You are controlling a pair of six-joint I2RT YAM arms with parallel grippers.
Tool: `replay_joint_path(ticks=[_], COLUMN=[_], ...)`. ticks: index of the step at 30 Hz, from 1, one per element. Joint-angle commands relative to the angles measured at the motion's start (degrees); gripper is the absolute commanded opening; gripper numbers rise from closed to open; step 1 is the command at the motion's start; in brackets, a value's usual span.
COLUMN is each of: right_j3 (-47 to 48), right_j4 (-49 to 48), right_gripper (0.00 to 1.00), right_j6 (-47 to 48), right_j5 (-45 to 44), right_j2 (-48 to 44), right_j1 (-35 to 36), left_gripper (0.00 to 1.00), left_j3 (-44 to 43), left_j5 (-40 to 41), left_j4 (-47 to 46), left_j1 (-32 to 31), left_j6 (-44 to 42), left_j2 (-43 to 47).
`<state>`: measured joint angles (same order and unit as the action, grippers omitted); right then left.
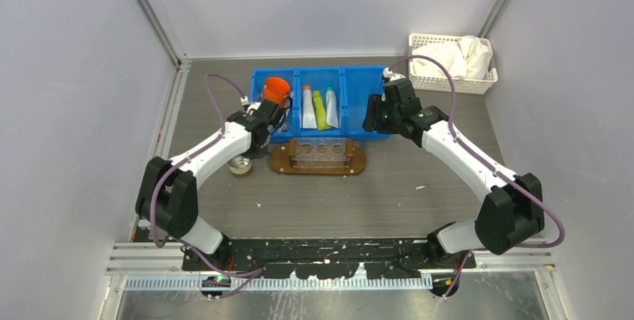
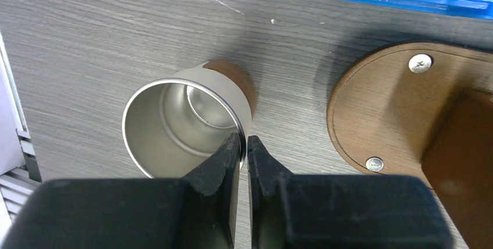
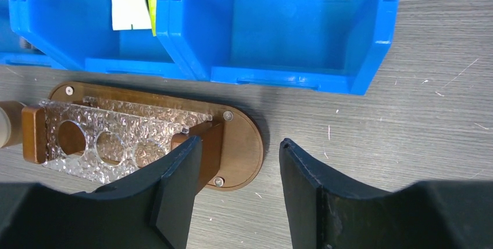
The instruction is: Prepare toiletry sets of a toothbrush and toothpaste on the tray
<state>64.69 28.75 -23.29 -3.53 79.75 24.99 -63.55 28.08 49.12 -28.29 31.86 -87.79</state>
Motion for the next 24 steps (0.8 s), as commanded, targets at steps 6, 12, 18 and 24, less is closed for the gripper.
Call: replay_joint_path(ticks=[6,12,18,24], right_j3=[9.0,35.6,59.8,63.8], right_j4=[1.7,7.4,11.2,7.4], right_gripper=[0.66,0.67,0.66,0.66], right_j6=[1.0,5.4,15.8,22.6], right_j5=[1.5,13.4,26.6,31.9], right_j2=[5.4,21.4,43.5,52.4], right_j1=[2.1,3.4,5.0,6.5], left_gripper=[0.40,0.59,0.62,0.90], left_j3=[-4.2,-7.1,-2.1,1.6], left_j5=[0.7,-0.6,-5.5,-6.4], left_j4=[-2.6,-0.1,0.3,0.0], left_j1=[-1.1,-1.0,-1.1,-1.1], left_j6=[1.8,2.5,7.3,8.3], left_j2=[6.0,14.0,23.3,31.6])
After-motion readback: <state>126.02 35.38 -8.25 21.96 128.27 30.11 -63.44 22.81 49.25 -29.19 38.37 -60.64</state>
